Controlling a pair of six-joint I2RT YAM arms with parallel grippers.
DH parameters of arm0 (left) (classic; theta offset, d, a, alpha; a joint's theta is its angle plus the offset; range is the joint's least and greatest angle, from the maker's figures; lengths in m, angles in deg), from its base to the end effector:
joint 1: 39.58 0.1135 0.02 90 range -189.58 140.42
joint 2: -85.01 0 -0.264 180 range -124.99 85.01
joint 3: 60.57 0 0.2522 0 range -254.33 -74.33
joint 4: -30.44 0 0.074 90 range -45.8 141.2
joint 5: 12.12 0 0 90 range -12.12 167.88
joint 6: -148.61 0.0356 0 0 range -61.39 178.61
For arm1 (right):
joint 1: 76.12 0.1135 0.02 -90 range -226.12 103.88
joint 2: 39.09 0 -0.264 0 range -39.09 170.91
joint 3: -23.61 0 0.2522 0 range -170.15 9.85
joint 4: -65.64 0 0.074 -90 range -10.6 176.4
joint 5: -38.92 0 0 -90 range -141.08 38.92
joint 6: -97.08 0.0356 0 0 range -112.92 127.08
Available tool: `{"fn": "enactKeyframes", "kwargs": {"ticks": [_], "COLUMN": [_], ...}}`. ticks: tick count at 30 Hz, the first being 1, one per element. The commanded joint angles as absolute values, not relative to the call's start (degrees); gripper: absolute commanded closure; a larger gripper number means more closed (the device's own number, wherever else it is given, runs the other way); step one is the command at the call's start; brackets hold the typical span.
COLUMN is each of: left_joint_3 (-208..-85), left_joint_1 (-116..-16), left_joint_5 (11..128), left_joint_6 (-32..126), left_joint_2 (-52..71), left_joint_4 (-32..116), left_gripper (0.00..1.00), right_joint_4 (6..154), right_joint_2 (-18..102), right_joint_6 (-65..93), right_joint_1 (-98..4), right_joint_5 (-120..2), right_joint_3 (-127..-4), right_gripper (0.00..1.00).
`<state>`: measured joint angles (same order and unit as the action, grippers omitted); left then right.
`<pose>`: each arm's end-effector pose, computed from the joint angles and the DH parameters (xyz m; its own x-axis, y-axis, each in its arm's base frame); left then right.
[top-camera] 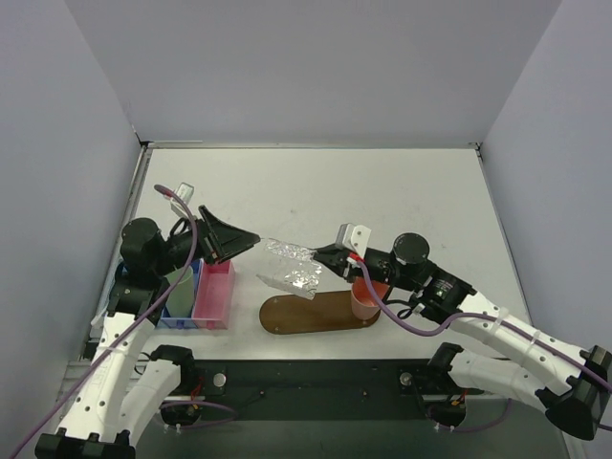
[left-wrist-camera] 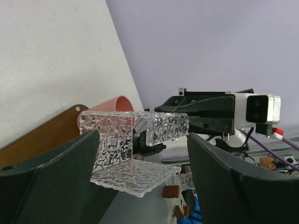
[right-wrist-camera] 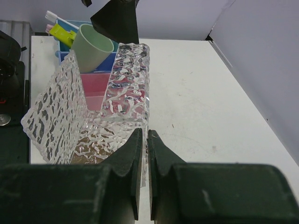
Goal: Prepare toiletry sets of a toothbrush and toothpaste on the tray
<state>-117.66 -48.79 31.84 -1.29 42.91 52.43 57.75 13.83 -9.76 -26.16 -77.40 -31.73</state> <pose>0.1595 -0.0518 0.3437 -0.7666 -0.4841 -0.4219 0.3053 0.3032 -0.9027 0.1275 0.1763 0.3537 0.3903 0.0608 -0.9187 -0.8920 0.2719 -0.3610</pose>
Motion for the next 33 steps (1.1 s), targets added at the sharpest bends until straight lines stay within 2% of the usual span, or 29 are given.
{"fn": "enactKeyframes", "kwargs": {"ticks": [1,10,17,27,33], "left_joint_3": [-117.05,-118.10,-116.17,-113.97,-113.18], "left_joint_1": [-51.08,-59.53,-60.41,-60.94,-61.20], "left_joint_5": [26.91,28.22,27.61,27.26,27.70], "left_joint_6": [-8.36,-8.97,-14.16,-17.51,-17.77], "left_joint_2": [42.13,39.23,38.70,38.43,38.17], "left_joint_4": [39.29,36.74,30.50,26.80,26.71], "left_gripper": [0.14,0.15,0.25,0.43,0.67], "right_joint_4": [55.23,54.18,53.13,52.77,52.77], "right_joint_2": [11.36,11.88,12.06,12.50,12.76], "right_joint_6": [-10.41,-10.24,-10.67,-11.20,-11.38], "right_joint_1": [-25.93,-25.32,-24.79,-24.70,-24.79], "right_joint_5": [-80.43,-81.31,-81.75,-82.10,-82.10], "right_joint_3": [-31.98,-32.51,-32.25,-32.25,-32.34], "right_gripper": [1.00,1.00,1.00,1.00,1.00]}}
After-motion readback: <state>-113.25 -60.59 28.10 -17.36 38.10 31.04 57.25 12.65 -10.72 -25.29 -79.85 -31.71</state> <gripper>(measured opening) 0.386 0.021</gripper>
